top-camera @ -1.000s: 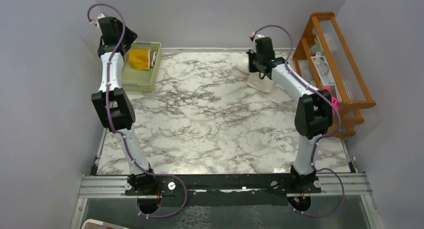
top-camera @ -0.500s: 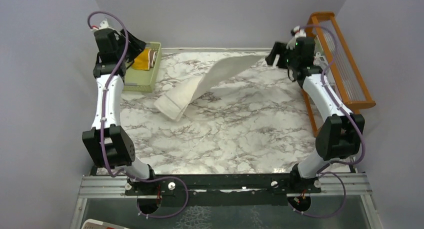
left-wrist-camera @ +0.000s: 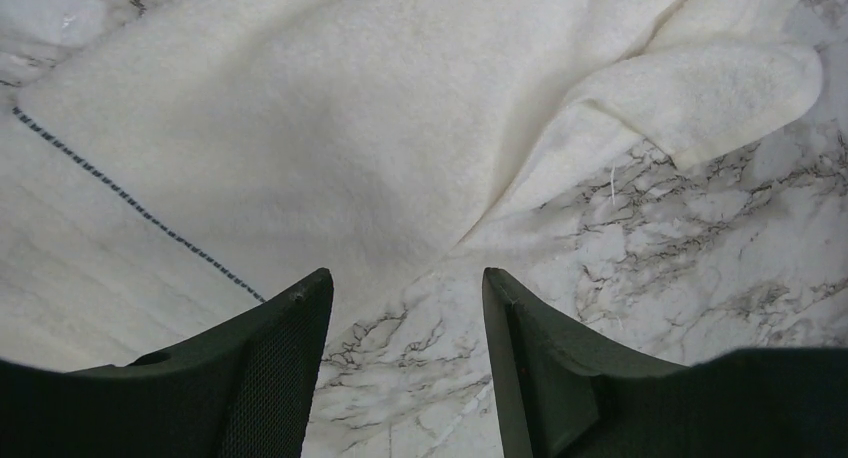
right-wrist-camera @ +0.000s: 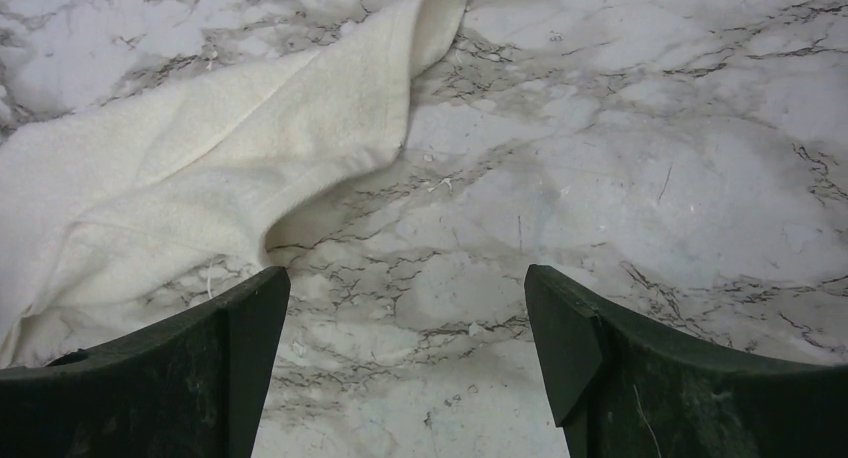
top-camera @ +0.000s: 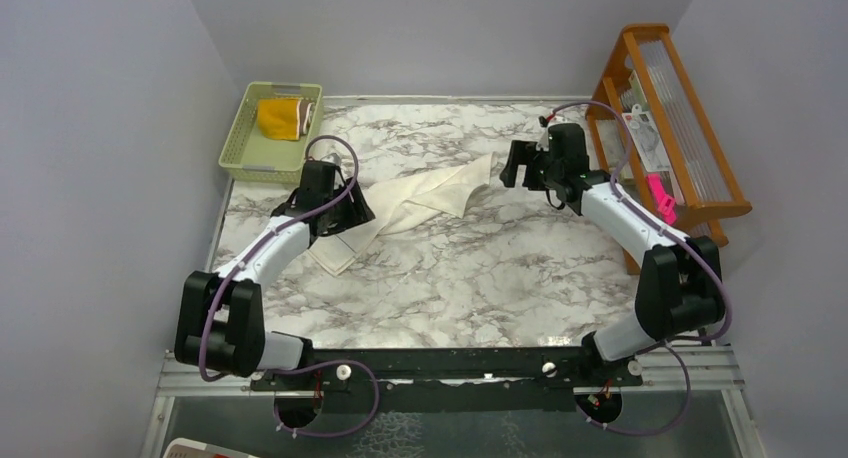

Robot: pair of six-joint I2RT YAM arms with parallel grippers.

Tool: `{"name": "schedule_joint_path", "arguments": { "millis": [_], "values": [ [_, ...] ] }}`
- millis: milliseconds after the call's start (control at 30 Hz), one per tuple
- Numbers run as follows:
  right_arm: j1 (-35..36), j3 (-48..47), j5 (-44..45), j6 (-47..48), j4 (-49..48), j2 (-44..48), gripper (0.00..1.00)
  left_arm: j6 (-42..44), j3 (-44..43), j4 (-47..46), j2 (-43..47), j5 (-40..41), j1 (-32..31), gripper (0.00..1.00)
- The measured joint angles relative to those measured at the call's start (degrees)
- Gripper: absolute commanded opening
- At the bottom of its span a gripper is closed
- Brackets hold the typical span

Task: Roll the towels
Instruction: Place the towel at the center of the board, then pick up the towel at the center of the board.

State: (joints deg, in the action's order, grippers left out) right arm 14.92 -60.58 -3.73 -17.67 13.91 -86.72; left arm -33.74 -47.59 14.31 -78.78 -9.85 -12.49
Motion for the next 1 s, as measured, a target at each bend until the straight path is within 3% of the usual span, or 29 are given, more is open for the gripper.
{"name": "schedule_joint_path", "arguments": {
  "millis": [167, 367, 567, 833, 1000],
  "values": [
    [0.2, -3.7, -0.2, -0.1, -0.7, -7.9, 0.83, 2.1, 1.2, 0.1, 3.0, 3.1, 0.0, 0.63],
    [3.3, -10.9, -1.8, -0.3, -0.1, -19.0, 0.83, 5.6, -0.8, 1.2, -0.6, 5.6, 0.0, 0.63],
    [8.7, -14.0, -4.6, -1.6, -0.3, -22.1, 0.80, 6.5, 0.5, 2.7, -3.0, 6.1, 0.0, 0.63],
    [12.0, -14.0, -7.8, -3.8, -0.4, -25.3, 0.77, 4.5, 6.9, 4.3, 0.3, 6.2, 0.0, 0.63],
    [12.0, -13.1, -8.0, -4.6, -0.7, -25.6, 0.58, 2.7, 9.4, 4.5, 3.0, 6.3, 0.0, 0.63]
  ]
}}
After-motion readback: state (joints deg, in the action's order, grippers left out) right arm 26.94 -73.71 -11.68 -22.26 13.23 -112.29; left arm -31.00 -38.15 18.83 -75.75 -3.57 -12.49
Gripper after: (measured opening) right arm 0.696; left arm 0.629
